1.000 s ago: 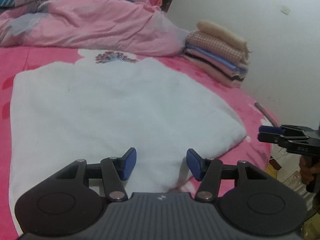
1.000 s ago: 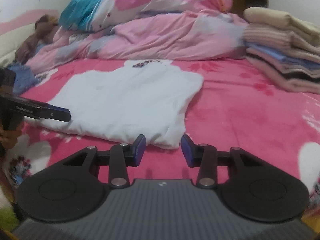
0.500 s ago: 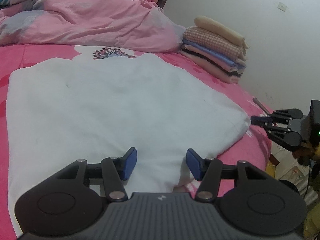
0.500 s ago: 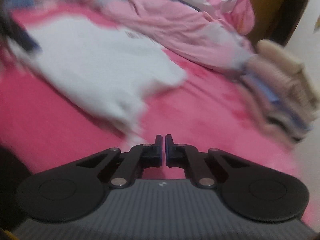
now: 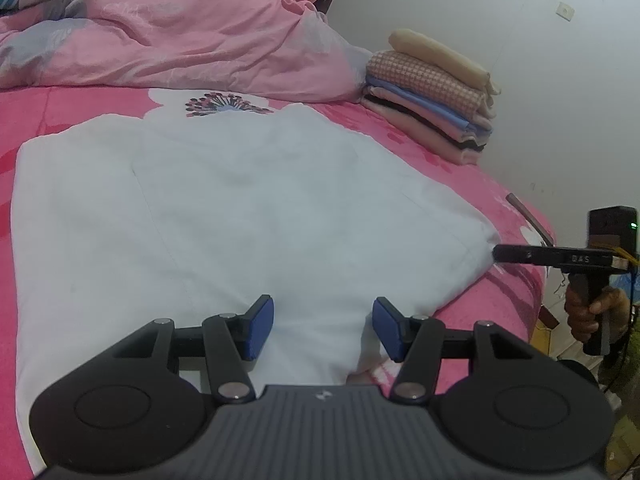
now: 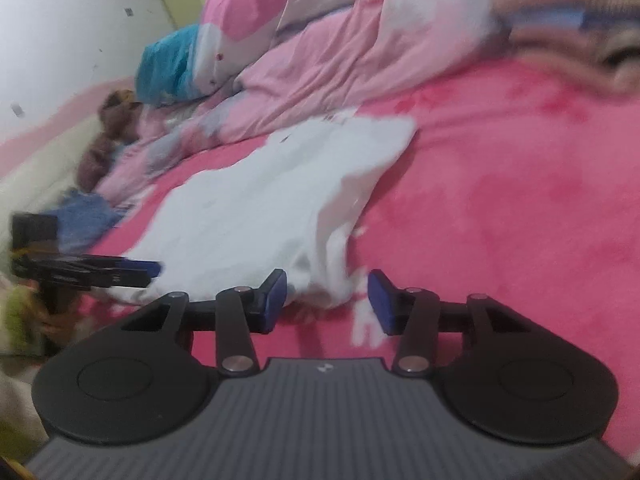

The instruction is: Fold clothes

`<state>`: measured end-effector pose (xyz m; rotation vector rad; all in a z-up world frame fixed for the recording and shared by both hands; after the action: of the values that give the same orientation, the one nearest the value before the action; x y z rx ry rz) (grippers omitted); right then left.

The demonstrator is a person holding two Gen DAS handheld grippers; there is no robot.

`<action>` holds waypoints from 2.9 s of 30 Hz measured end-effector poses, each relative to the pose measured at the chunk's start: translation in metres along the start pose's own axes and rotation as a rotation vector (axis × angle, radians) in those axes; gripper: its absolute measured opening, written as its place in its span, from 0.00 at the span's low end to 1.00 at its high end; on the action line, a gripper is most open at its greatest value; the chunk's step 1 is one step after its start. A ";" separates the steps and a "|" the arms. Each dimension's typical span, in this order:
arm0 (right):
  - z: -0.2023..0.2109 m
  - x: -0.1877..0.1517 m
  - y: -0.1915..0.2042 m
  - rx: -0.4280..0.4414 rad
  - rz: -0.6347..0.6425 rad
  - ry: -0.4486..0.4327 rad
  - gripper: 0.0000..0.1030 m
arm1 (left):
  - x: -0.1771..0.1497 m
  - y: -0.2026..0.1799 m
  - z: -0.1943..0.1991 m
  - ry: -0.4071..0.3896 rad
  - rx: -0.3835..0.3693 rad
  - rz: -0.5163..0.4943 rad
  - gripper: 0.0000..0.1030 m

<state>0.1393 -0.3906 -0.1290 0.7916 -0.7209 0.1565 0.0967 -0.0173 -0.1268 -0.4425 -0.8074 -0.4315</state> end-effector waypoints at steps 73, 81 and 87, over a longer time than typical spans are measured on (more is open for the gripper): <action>-0.012 0.031 -0.022 -0.112 -0.387 -0.093 0.48 | -0.069 0.130 0.099 -0.082 0.004 0.571 0.23; -0.028 0.034 0.004 -0.102 -0.227 -0.064 0.12 | -0.070 0.120 0.099 -0.082 0.027 0.519 0.05; -0.019 0.032 0.008 -0.088 -0.209 -0.103 0.02 | -0.071 0.116 0.104 -0.101 0.026 0.510 0.02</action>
<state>0.1704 -0.3765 -0.1129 0.7896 -0.7318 -0.1051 0.0530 0.1473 -0.1415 -0.6276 -0.7635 0.0757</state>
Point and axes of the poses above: each gripper's, at about its wrist camera, not at the fingertips, and z roughly against the way its jaws point, y to its left, x to its top, the point moved 3 cm from there along -z, roughly the way its jaws point, and after that the axes turned 10 degrees about -z, right-handed, at the moved point
